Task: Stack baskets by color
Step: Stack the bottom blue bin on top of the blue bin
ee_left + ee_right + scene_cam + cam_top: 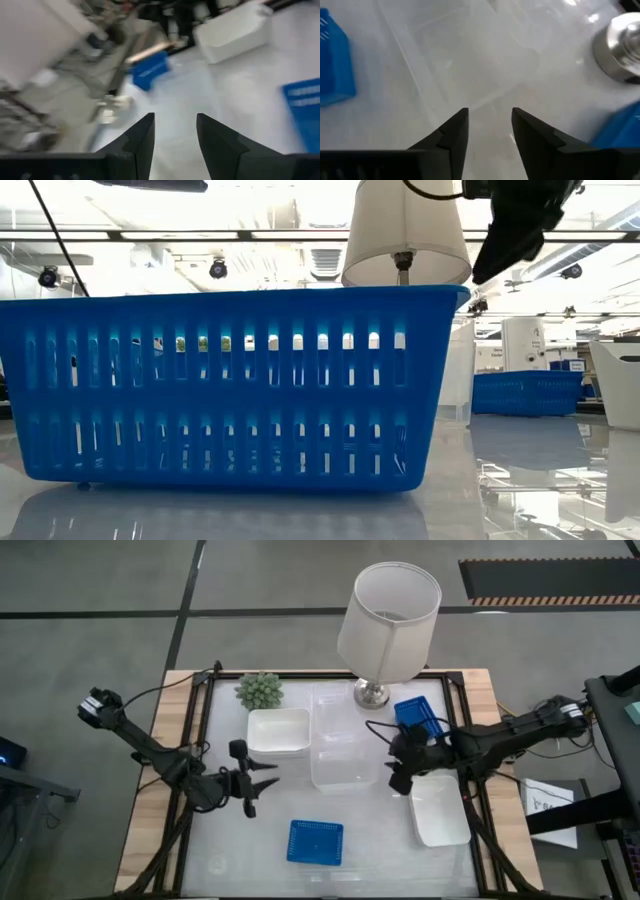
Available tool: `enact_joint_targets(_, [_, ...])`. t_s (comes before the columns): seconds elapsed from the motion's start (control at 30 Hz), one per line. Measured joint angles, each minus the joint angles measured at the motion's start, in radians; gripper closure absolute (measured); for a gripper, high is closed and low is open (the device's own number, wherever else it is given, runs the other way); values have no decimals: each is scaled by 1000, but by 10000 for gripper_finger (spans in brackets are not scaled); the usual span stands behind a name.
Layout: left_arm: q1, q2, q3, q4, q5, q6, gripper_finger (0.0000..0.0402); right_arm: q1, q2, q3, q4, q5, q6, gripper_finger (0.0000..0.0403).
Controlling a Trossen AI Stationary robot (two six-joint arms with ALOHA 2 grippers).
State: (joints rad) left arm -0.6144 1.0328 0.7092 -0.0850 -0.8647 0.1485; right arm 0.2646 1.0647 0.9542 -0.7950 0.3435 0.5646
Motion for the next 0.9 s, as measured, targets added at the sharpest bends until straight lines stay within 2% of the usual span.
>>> enact_joint_targets(0.2, [-1,113,-1,43,390,-65,272,42,-29,-140,316,-3,-203,236])
enact_joint_targets(0.27, [-1,181,-2,88,434,-65,272,52,-22,-170,411,-1,-273,234])
enact_joint_targets(0.37, [-1,285,25,122,449,-75,272,71,-4,-181,499,-2,-363,234])
enact_joint_targets(0.47, [0,366,76,122,544,-119,272,90,18,-179,562,-3,-430,234])
enact_joint_targets(0.53, [-1,406,115,127,549,-145,272,100,36,-175,617,-3,-454,234])
enact_joint_targets(0.73, [20,490,144,122,426,-241,272,164,105,-175,688,-11,-498,236])
enact_joint_targets(0.9, [60,575,144,121,463,-345,272,232,140,-174,698,-10,-462,242])
